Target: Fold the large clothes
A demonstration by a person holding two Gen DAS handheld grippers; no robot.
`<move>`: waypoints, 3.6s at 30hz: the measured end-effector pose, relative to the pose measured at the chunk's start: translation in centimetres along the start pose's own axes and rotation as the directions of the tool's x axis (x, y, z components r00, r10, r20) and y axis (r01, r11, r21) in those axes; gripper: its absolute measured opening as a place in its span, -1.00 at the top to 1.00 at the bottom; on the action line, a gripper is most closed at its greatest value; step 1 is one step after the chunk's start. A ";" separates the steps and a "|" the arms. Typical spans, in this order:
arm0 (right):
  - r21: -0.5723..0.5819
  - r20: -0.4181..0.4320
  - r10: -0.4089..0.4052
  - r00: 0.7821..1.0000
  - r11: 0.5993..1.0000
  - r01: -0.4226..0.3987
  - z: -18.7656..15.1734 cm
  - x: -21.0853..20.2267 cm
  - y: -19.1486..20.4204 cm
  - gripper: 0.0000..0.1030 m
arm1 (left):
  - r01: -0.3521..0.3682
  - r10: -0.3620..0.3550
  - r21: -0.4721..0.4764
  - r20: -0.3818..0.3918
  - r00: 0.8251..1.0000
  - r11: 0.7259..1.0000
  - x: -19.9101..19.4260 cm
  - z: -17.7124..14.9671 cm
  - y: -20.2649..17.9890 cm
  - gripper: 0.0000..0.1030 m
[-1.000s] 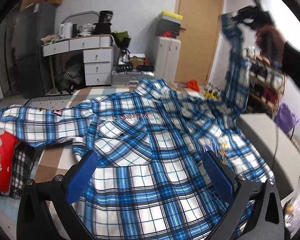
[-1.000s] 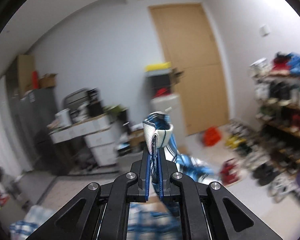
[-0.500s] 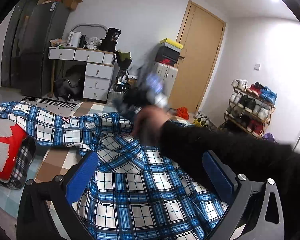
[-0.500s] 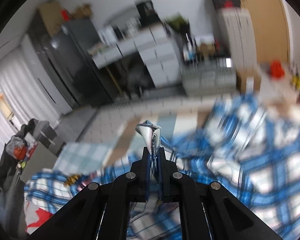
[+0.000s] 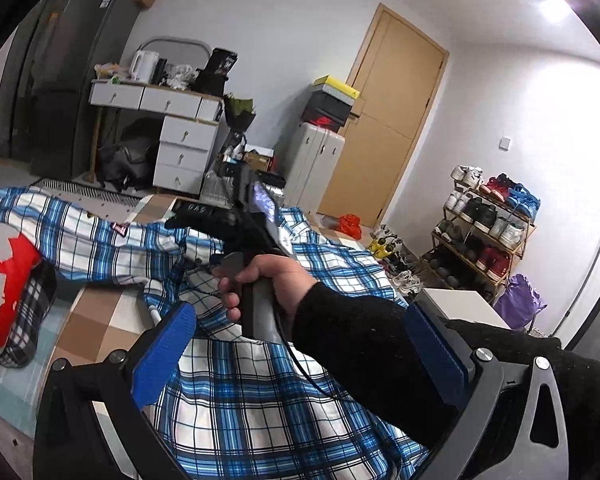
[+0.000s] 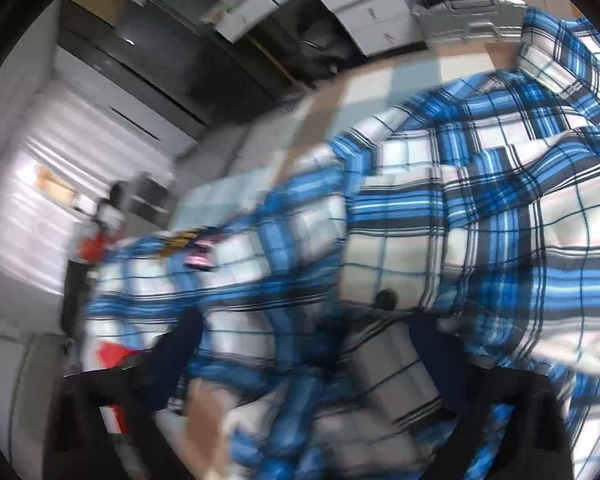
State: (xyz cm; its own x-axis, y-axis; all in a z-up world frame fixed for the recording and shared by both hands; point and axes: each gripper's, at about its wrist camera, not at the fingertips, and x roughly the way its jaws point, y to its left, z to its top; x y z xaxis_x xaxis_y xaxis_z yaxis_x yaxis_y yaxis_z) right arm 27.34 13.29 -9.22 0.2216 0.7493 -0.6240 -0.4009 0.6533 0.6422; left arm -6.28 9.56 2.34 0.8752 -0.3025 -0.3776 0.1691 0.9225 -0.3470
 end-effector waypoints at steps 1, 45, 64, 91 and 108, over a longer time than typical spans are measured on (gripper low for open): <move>0.002 0.010 0.041 0.999 0.999 -0.041 -0.1 -1.1 0.1 -1.00 | 0.000 0.000 0.009 0.007 1.000 1.000 -0.1 -0.1 -0.1 -0.98; 0.207 0.375 -0.036 0.926 0.977 -0.046 -20.2 -29.5 -7.2 -1.00 | -0.422 0.427 0.094 -0.036 0.904 0.902 1.7 1.8 6.3 -0.98; -0.074 0.309 0.261 0.915 0.965 -0.251 -27.2 -34.7 7.9 -1.00 | -0.560 0.551 -0.133 -0.102 0.828 0.818 -7.7 6.0 16.9 -0.98; -0.002 0.425 -0.023 0.905 1.000 0.026 -23.3 -25.4 0.7 -1.00 | -0.299 0.138 -0.856 -0.266 0.954 0.422 -3.3 5.5 41.6 -0.98; -0.038 0.397 -0.024 0.918 0.998 0.042 -23.6 -23.8 1.3 -1.00 | -0.313 0.256 -0.820 -0.210 0.944 0.480 -3.5 8.1 43.0 0.86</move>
State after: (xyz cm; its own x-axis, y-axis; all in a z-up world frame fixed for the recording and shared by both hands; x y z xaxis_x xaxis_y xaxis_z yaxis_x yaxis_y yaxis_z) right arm 0.62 -6.24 -4.06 0.5656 0.7149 -0.4111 -0.4243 0.6797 0.5983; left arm 1.62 52.20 -4.27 0.7739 -0.0997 -0.6254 -0.5639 0.3410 -0.7521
